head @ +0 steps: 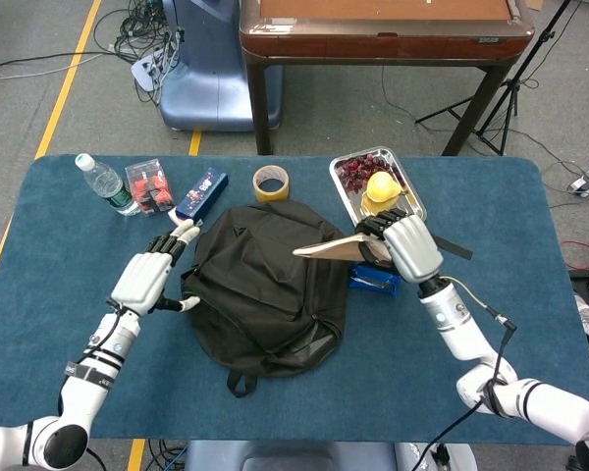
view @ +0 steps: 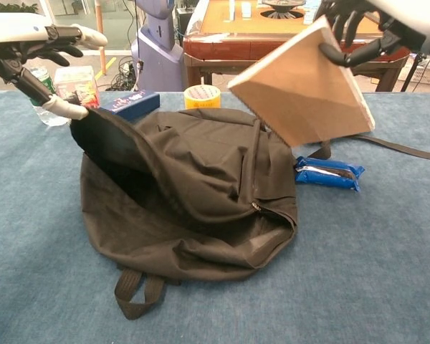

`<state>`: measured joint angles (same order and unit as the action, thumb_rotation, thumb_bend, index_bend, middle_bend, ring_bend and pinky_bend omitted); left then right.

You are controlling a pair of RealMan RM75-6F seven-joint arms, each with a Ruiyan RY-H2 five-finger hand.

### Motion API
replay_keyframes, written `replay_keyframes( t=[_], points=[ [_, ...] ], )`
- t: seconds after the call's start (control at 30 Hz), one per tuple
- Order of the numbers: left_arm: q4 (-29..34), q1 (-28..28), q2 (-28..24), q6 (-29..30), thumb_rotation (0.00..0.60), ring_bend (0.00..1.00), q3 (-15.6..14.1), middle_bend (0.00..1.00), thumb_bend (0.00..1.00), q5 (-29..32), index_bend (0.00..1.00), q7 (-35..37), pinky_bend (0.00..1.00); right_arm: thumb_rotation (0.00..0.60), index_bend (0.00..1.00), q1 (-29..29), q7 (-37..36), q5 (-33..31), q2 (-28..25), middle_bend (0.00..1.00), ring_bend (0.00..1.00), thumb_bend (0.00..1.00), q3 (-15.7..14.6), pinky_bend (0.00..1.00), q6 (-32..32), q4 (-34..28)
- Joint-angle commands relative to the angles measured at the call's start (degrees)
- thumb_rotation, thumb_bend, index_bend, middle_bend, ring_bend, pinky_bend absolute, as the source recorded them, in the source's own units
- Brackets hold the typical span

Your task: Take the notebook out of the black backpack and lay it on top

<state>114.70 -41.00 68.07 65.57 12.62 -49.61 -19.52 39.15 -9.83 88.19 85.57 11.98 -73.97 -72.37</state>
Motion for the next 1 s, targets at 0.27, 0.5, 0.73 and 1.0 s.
replay_keyframes(
  t=[0.27, 0.5, 0.73, 1.0],
  points=[
    [1.3, 0.1, -2.4, -0.4, 0.600, 0.00, -0.3, 0.00, 0.11, 3.1, 0.00, -1.1, 0.05, 0.600, 0.00, -0.8, 5.3, -3.1, -7.3, 0.00, 0.00, 0.23, -1.3, 0.06, 5.4, -12.0],
    [0.6, 1.2, -3.8, 0.9, 0.600, 0.00, 0.6, 0.00, 0.11, 2.7, 0.00, 0.8, 0.05, 0.600, 0.00, -2.7, 6.2, -4.0, -10.2, 0.00, 0.00, 0.23, -0.3, 0.06, 3.0, -14.8],
    [-2.3, 3.3, -3.3, 5.1, 0.600, 0.00, 0.8, 0.00, 0.11, -2.0, 0.00, 2.6, 0.05, 0.600, 0.00, -6.4, 8.0, -1.7, -14.3, 0.02, 0.00, 0.23, -1.6, 0.08, -1.6, -17.6],
    [-6.7, 6.9, -3.3, 8.0, 0.600, 0.00, -0.3, 0.00, 0.11, -7.2, 0.00, 6.0, 0.05, 0.600, 0.32, -13.5, 16.4, -1.9, -22.3, 0.36, 0.30, 0.27, -5.5, 0.37, -5.4, -24.4]
  ],
)
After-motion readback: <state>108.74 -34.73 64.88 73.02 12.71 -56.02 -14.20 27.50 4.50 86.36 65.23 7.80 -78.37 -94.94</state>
